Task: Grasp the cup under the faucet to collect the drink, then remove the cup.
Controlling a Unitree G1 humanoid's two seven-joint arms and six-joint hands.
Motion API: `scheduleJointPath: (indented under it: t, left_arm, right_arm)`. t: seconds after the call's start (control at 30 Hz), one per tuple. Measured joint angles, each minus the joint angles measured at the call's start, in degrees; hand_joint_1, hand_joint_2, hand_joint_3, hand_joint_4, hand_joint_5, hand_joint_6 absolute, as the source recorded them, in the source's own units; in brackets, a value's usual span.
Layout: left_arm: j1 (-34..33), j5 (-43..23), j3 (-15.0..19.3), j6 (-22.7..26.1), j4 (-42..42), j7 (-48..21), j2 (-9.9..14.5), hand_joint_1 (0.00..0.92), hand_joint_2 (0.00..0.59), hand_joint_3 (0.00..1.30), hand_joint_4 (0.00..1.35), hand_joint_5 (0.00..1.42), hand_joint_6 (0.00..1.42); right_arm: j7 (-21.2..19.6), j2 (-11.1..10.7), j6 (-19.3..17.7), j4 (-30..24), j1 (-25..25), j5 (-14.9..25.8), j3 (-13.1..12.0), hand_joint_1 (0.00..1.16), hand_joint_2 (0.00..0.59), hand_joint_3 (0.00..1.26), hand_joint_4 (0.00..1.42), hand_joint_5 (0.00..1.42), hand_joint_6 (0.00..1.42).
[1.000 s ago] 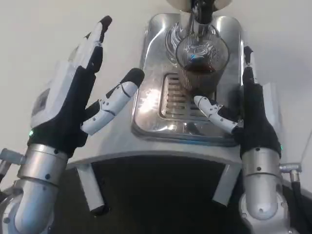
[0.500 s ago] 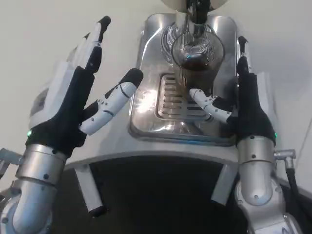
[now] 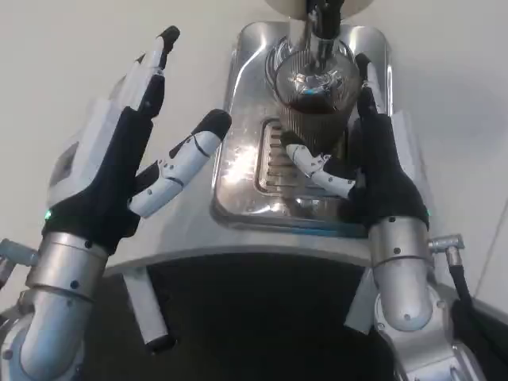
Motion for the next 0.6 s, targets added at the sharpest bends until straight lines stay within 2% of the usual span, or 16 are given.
scheduleJointPath:
  t: [0.2, 0.43, 0.5, 0.53, 0.6]
  left_arm:
    - [0.0, -0.21, 0.01, 0.0, 0.04, -0.02, 0.24, 0.0, 0.23, 0.0, 0.0, 0.0, 0.0]
    - [0.01, -0.35, 0.05, 0.02, 0.05, -0.02, 0.25, 0.0, 0.23, 0.0, 0.0, 0.0, 0.0]
    - [0.01, -0.46, 0.08, 0.01, 0.05, -0.02, 0.24, 0.0, 0.23, 0.0, 0.0, 0.0, 0.0]
    - [0.01, -0.56, 0.11, 0.01, 0.05, -0.02, 0.24, 0.0, 0.23, 0.0, 0.0, 0.0, 0.0]
    - [0.01, -0.66, 0.25, 0.02, 0.05, -0.02, 0.23, 0.0, 0.23, 0.0, 0.0, 0.0, 0.0]
  right_arm:
    - [-1.57, 0.67, -0.79, 2.41, -1.52, 0.26, -0.27, 0.85, 0.287, 0.01, 0.0, 0.03, 0.11]
    - [-1.59, 1.0, -1.06, 4.97, -4.81, 0.24, 0.14, 0.85, 0.277, 0.03, 0.03, 0.05, 0.12]
    - [-1.47, 1.45, -0.45, 5.03, -5.67, 0.17, 0.24, 0.89, 0.248, 0.1, 0.11, 0.14, 0.2]
    - [-1.47, 1.58, -0.35, 5.03, -5.8, 0.15, 0.25, 0.92, 0.237, 0.18, 0.19, 0.23, 0.28]
    - [-1.94, 1.87, 0.52, 5.03, -6.11, -0.29, 0.27, 1.01, 0.259, 0.32, 0.34, 0.38, 0.48]
